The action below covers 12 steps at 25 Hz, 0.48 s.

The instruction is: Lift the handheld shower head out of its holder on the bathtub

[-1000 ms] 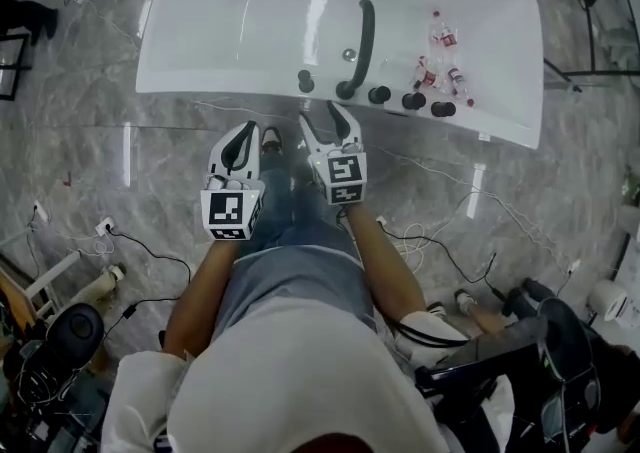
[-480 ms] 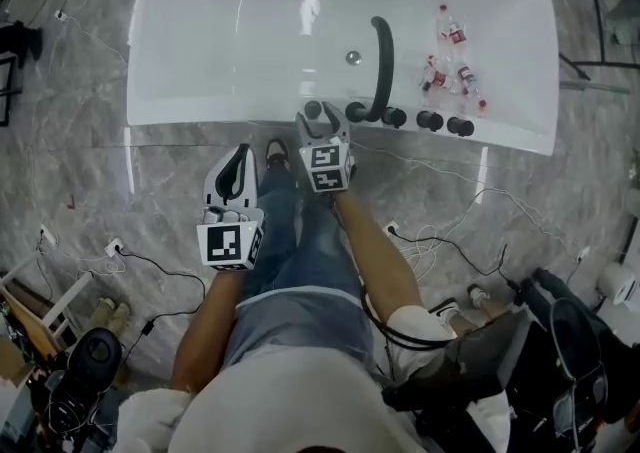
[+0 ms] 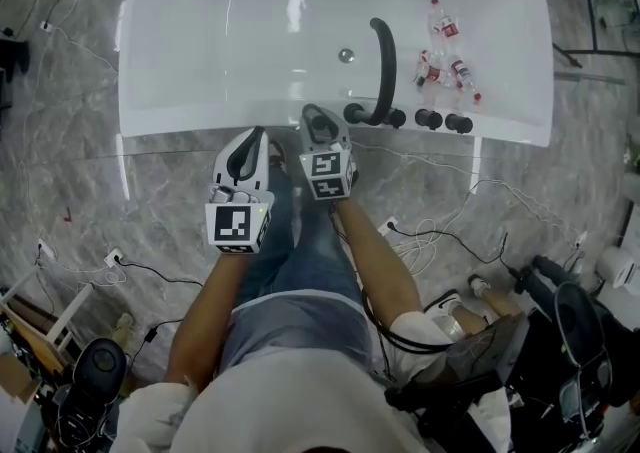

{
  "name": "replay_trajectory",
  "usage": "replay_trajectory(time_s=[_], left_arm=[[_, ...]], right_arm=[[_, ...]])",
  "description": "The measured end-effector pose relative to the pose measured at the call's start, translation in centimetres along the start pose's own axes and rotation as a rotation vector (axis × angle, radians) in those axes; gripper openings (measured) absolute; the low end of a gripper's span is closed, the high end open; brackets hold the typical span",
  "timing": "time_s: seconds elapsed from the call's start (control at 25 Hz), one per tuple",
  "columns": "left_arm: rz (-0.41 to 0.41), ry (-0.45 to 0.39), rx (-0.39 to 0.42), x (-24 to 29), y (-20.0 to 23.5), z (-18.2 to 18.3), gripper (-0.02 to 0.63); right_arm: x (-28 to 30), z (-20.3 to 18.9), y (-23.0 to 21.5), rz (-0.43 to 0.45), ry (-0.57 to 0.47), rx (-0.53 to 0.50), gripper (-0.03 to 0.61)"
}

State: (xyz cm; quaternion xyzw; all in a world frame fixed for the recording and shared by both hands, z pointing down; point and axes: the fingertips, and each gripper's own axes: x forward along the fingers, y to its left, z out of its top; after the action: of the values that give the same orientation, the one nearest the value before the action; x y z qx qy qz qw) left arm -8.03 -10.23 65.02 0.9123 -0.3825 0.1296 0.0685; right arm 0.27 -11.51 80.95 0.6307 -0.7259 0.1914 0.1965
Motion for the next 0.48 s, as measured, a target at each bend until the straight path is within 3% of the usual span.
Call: replay_trajectory(time_s=[0.2,0.48], left_arm=[[-0.01,-0.013,-0.008,-0.1,0.4,2.1,0.018],[0.017,-0.082,-0.044,1.7,0.9,9.7,0.018]], right_arm=[[-4.7,4.9,1.0,0.014,-0.056,0.032,0.14],[-12.2,18.5,0.4,0.058,-0.206,0.034,0.14]])
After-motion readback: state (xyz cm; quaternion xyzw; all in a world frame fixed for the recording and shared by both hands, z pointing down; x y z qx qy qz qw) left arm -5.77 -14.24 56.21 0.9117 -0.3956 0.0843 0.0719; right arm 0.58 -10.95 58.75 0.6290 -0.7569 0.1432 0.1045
